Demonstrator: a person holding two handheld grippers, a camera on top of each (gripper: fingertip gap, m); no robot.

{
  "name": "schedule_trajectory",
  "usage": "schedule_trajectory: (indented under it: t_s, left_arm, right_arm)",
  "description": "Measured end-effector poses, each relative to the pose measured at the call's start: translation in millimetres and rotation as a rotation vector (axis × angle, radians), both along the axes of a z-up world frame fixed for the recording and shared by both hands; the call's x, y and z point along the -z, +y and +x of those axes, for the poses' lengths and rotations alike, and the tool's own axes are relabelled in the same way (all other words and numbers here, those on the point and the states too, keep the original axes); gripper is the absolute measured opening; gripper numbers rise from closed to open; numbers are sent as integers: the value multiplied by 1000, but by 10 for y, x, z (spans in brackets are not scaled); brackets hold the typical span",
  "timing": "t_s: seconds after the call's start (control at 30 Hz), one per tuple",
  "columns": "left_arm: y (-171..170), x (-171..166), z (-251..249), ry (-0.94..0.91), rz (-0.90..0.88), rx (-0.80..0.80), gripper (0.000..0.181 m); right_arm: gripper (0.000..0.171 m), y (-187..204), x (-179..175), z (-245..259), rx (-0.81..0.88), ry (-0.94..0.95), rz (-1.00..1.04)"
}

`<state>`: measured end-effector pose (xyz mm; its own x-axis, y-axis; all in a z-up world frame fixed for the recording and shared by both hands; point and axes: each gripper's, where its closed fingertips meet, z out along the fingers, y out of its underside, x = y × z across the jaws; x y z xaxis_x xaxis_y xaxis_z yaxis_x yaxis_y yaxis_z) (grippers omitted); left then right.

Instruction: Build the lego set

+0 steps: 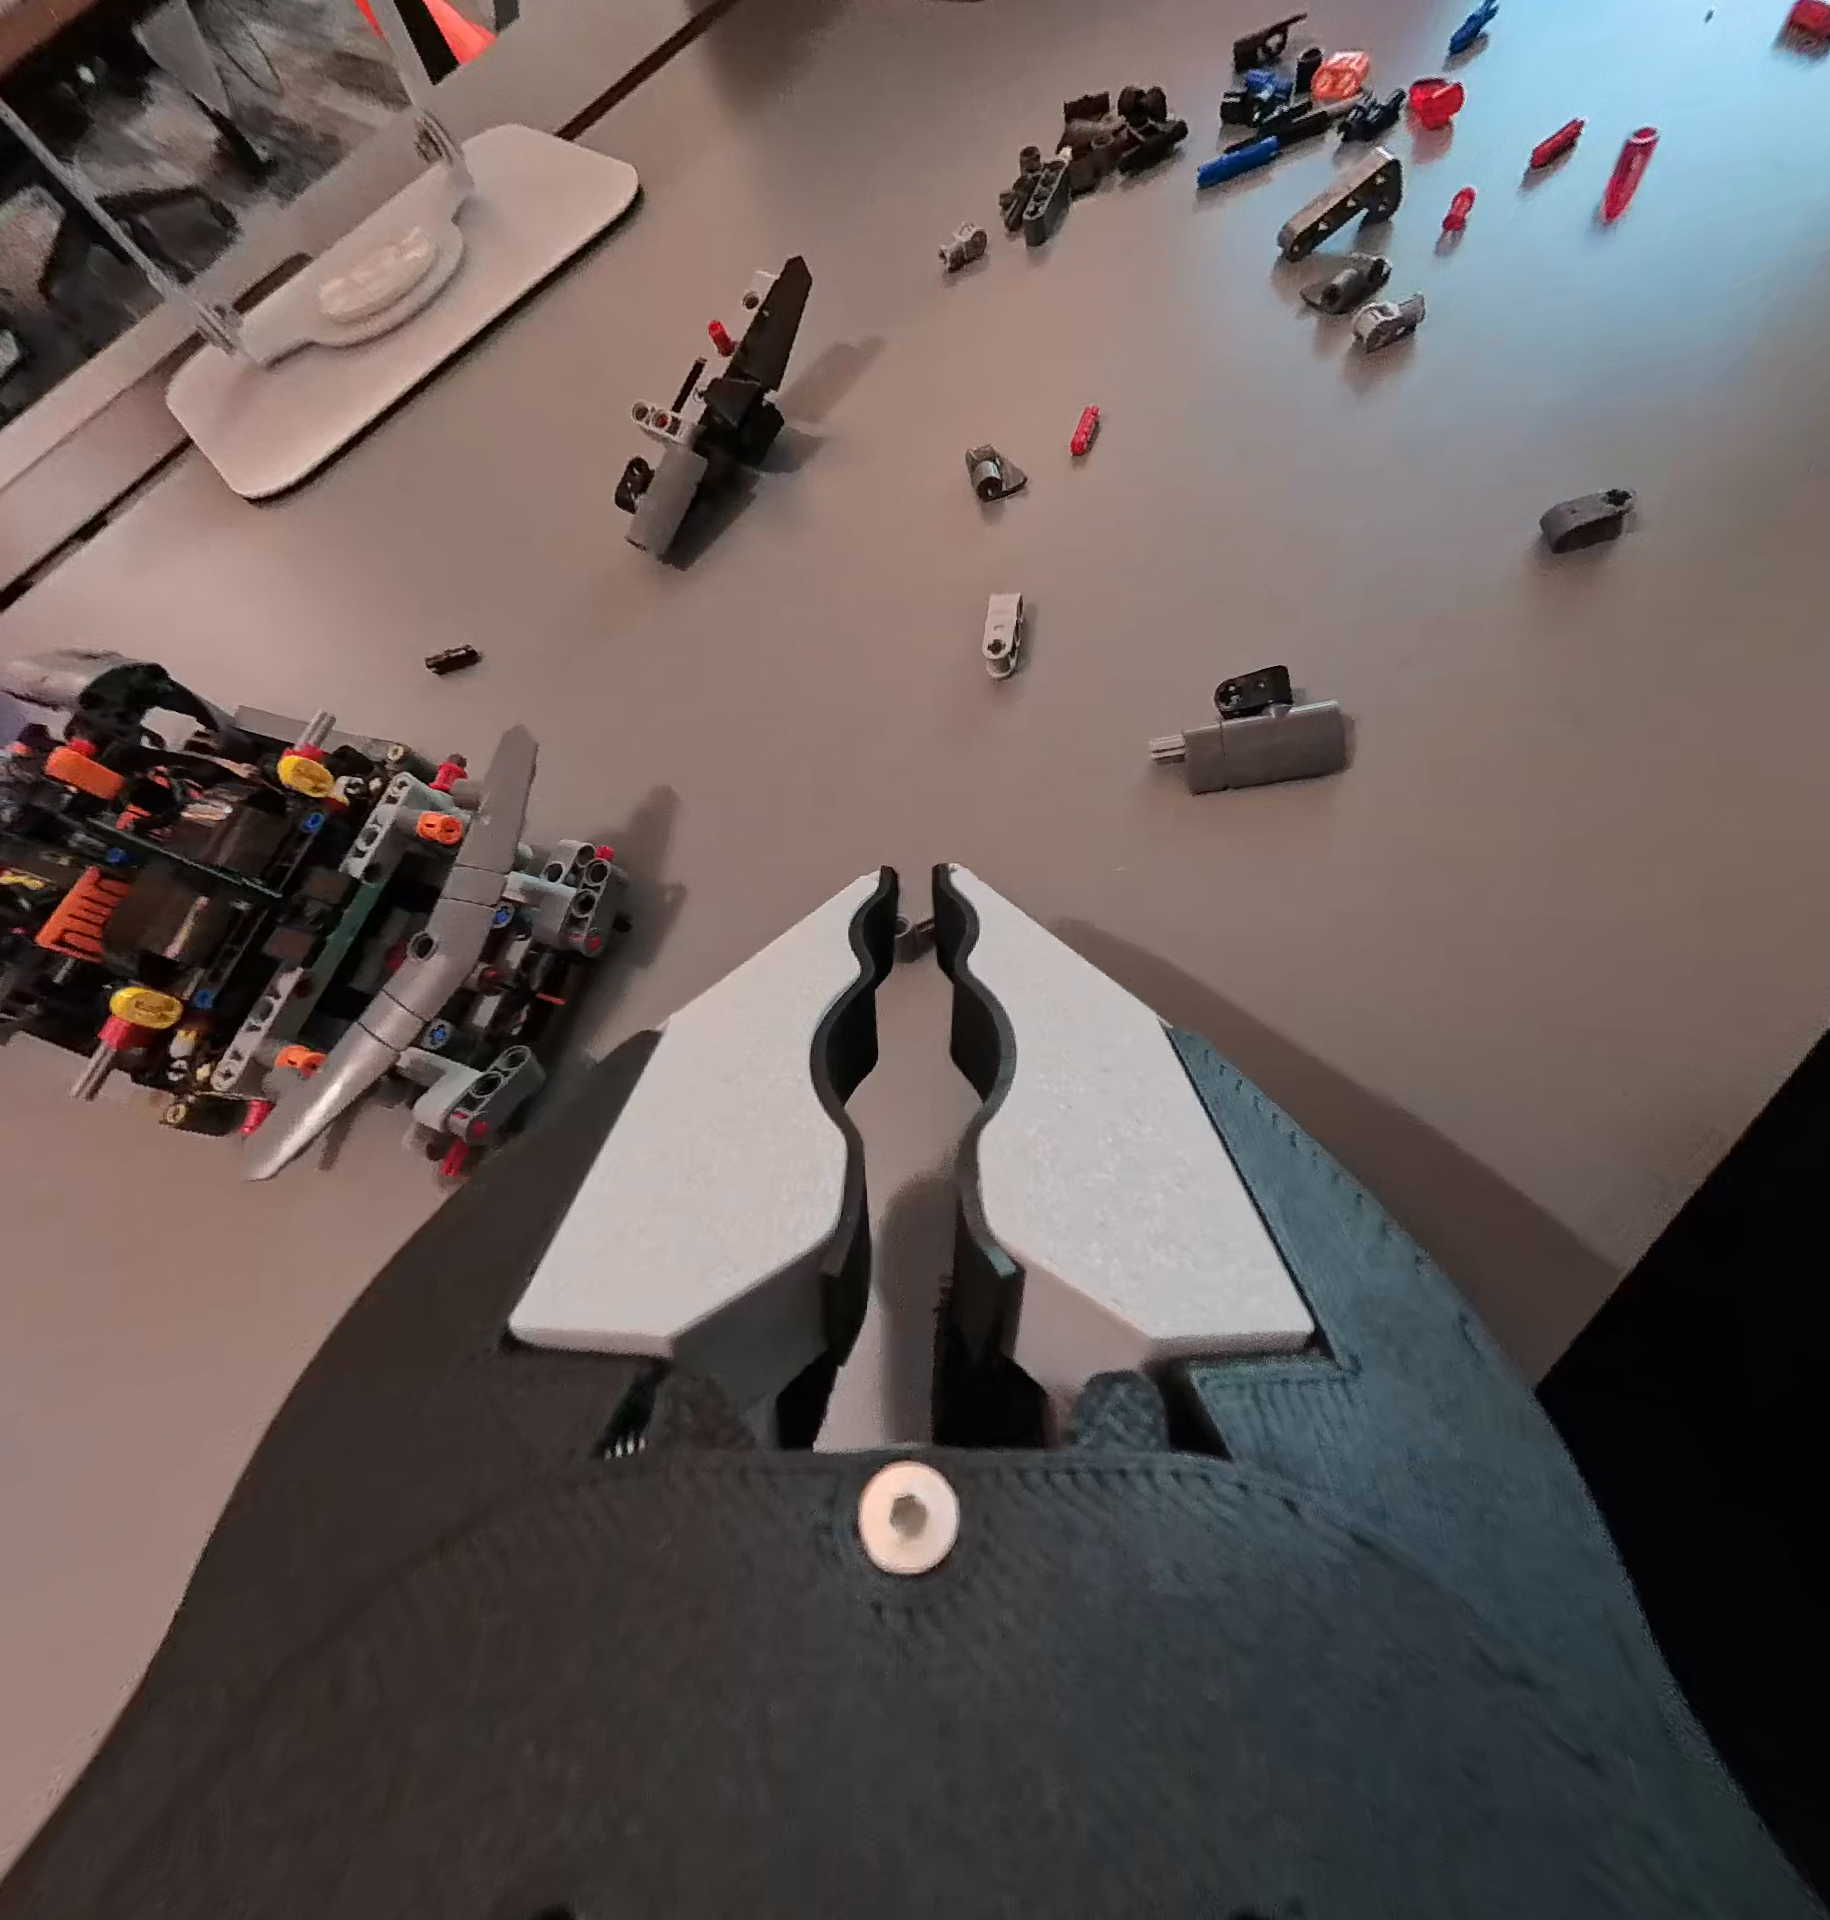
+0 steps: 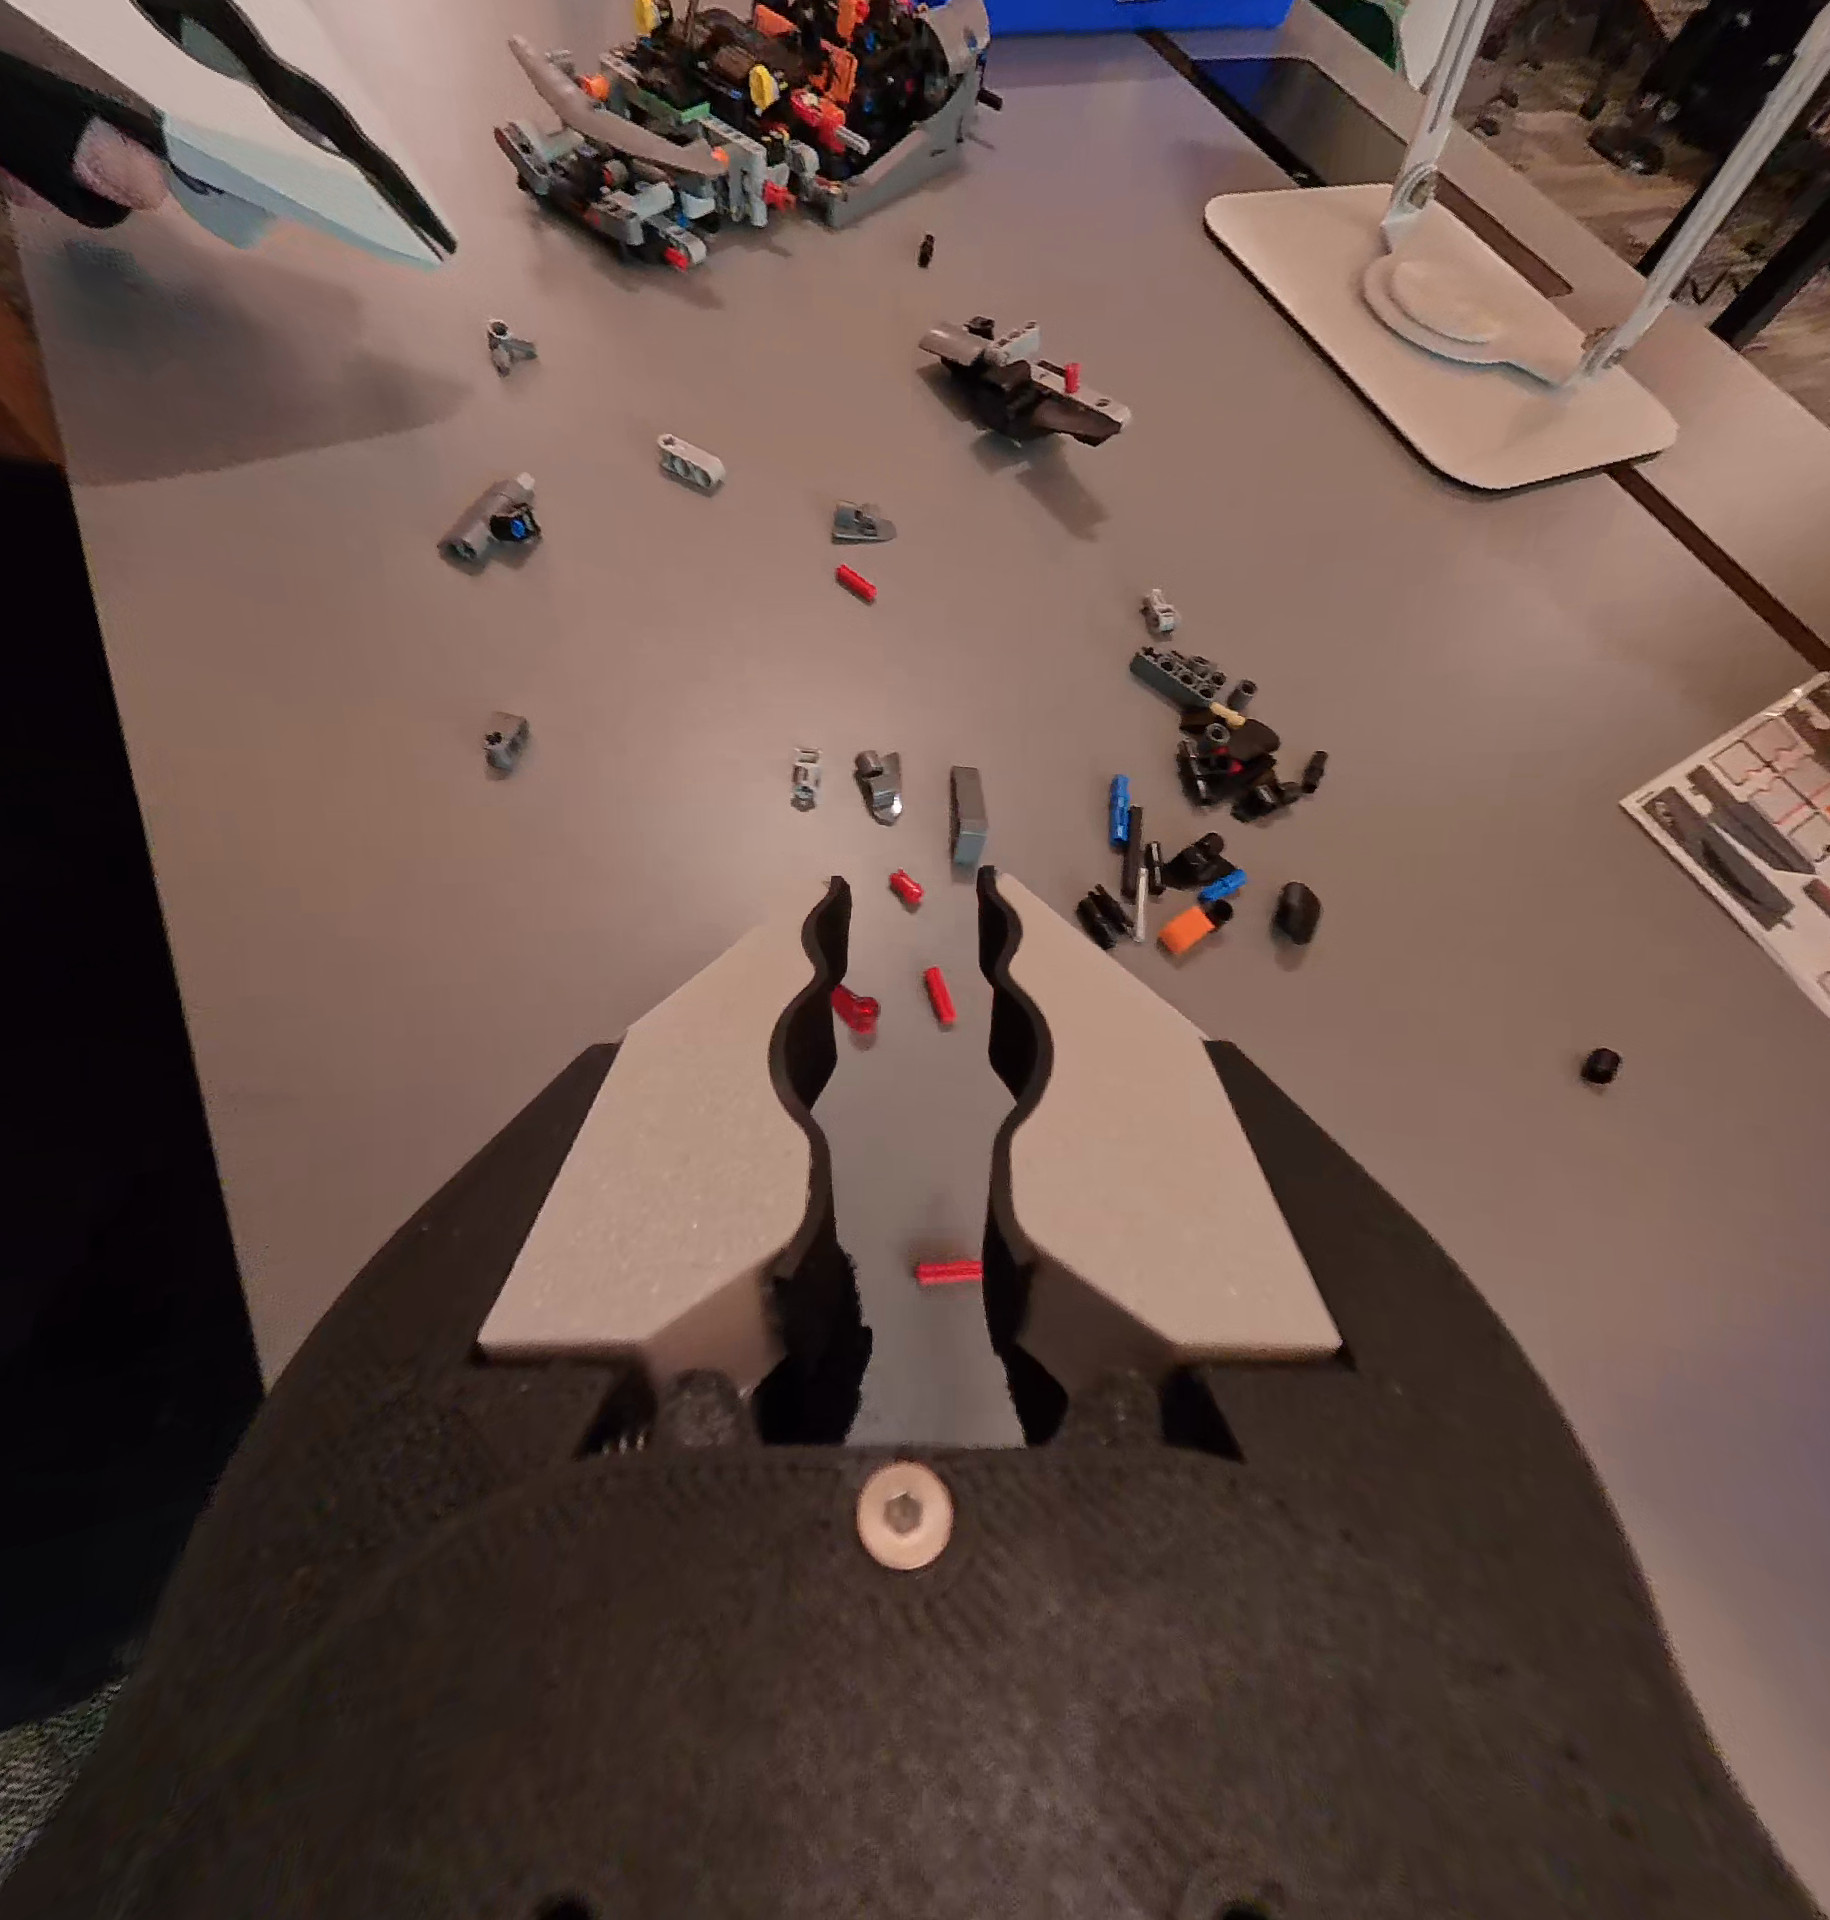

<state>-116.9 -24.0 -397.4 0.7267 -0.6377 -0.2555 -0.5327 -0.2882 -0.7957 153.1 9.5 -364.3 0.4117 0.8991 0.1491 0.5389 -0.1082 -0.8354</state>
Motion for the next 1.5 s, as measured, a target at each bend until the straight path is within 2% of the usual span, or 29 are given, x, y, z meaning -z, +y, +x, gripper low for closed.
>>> schedule_trajectory:
  t_s: [0.4,0.6,0.97,1.13,1.37,1.5]
  left_arm:
    - [72,156,-20,63,-18,-81,8]
    - [93,205,-37,116,-12,-102,8]
    - [124,258,-41,182,0,-114,6]
    - [137,271,-55,198,1,-126,6]
    - [150,275,-67,233,26,-140,6]
    - [181,269,-68,251,45,-150,5]
  right_arm:
    - [23,393,-25,205,25,26,46]
    - [30,589,1,246,25,20,39]
    - [31,881,95,-134,-112,-124,32]
    - [32,1173,197,-246,-152,-271,76]
    - [22,1365,46,-205,-115,-107,82]
    - [21,1381,120,-100,-107,-129,128]
